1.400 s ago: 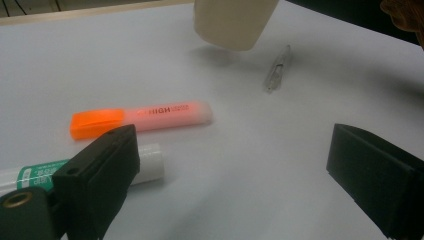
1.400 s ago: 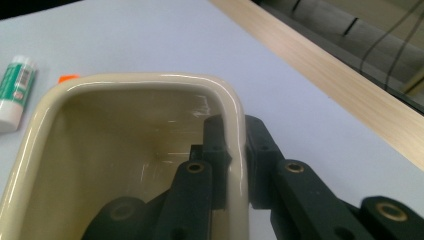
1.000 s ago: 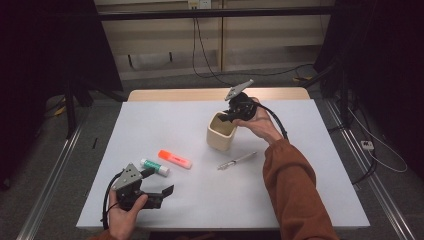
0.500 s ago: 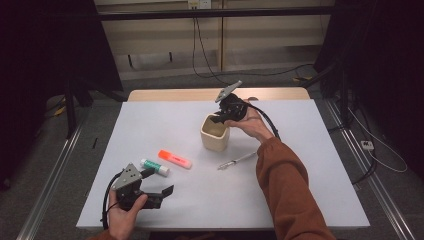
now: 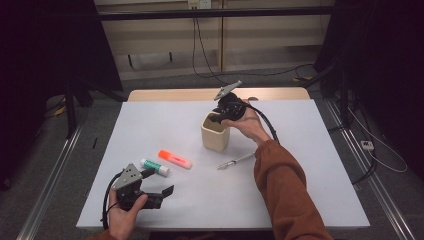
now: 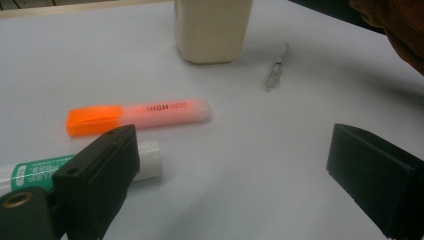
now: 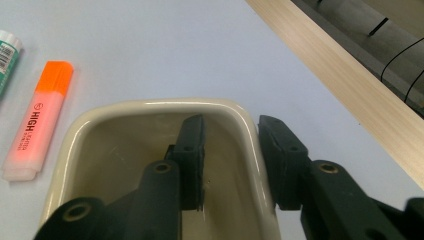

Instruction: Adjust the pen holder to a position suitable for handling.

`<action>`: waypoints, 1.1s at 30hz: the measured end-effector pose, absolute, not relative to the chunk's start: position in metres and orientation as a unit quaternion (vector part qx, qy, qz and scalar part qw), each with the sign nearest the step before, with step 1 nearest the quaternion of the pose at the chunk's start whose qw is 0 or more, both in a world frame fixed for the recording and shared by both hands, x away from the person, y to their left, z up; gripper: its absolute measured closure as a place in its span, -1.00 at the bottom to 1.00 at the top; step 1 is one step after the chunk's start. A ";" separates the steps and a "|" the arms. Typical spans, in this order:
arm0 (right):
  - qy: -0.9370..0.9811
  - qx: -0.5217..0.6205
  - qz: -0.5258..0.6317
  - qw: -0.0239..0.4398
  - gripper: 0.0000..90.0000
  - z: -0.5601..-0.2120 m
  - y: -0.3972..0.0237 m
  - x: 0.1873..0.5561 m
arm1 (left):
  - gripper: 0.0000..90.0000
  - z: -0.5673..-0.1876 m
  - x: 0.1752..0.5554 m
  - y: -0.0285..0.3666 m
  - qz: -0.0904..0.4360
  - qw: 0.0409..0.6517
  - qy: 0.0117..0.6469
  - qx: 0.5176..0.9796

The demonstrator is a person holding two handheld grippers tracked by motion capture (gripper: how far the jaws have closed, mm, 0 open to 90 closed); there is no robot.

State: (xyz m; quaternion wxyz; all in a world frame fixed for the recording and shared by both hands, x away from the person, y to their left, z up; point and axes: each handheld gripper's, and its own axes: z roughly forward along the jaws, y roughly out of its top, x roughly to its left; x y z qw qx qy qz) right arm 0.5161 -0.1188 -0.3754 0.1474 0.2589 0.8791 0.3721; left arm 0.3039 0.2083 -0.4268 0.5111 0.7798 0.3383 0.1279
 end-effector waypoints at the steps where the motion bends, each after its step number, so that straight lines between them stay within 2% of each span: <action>1: 0.879 0.258 0.374 0.147 0.40 -0.375 -0.118 0.515 | -0.85 -0.427 0.304 0.208 0.128 0.511 0.338 0.780; 5: 0.877 0.269 0.367 0.154 0.29 -0.372 -0.116 0.512 | -0.85 -0.426 0.304 0.208 0.129 0.511 0.338 0.780; 11: 0.848 0.322 0.391 0.158 0.01 -0.372 -0.125 0.508 | -0.85 -0.426 0.303 0.209 0.129 0.511 0.339 0.779; 24: 0.809 0.387 0.418 0.148 -0.48 -0.375 -0.152 0.495 | -0.85 -0.426 0.304 0.209 0.131 0.511 0.341 0.778; 33: 0.792 0.399 0.438 0.142 -0.66 -0.375 -0.161 0.486 | -0.85 -0.425 0.304 0.213 0.135 0.512 0.346 0.775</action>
